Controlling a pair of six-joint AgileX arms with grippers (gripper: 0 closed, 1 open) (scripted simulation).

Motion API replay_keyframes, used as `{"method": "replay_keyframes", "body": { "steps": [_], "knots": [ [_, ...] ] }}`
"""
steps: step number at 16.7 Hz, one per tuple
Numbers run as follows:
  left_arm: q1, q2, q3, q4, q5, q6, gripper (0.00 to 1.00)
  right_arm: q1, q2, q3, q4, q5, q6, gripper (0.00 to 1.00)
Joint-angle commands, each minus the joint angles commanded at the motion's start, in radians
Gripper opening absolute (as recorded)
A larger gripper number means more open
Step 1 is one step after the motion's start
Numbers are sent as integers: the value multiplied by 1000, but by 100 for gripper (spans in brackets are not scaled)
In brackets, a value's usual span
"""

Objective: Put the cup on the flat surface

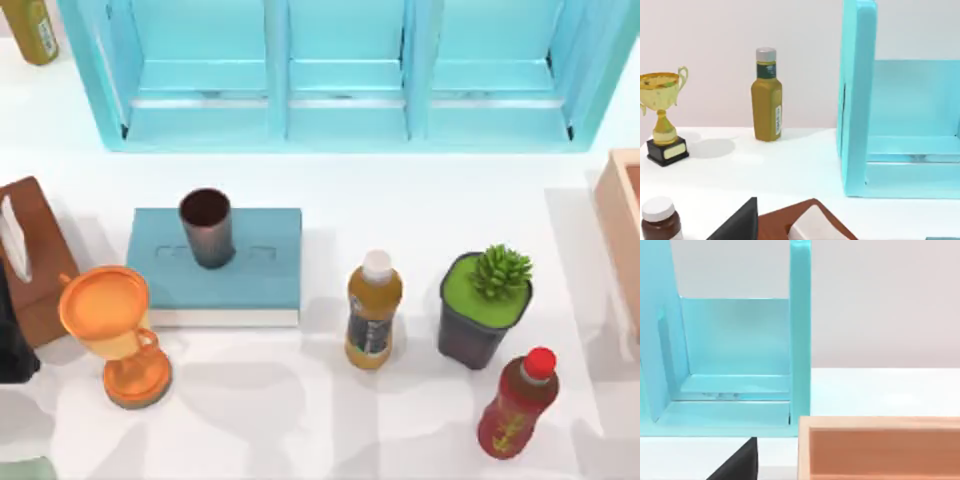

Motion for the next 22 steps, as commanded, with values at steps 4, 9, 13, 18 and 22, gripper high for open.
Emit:
{"method": "replay_keyframes", "body": {
  "steps": [4,9,13,18,22],
  "knots": [
    [0,0,0,0,0,0,100,17,26,17,-19,-4,3,100],
    [0,0,0,0,0,0,100,154,251,195,-176,-26,43,100],
    [0,0,0,0,0,0,100,309,539,469,-367,-26,124,100],
    [0,0,0,0,0,0,100,504,962,949,-626,17,282,100],
    [0,0,0,0,0,0,100,640,1318,1397,-828,89,439,100]
  ]
}}
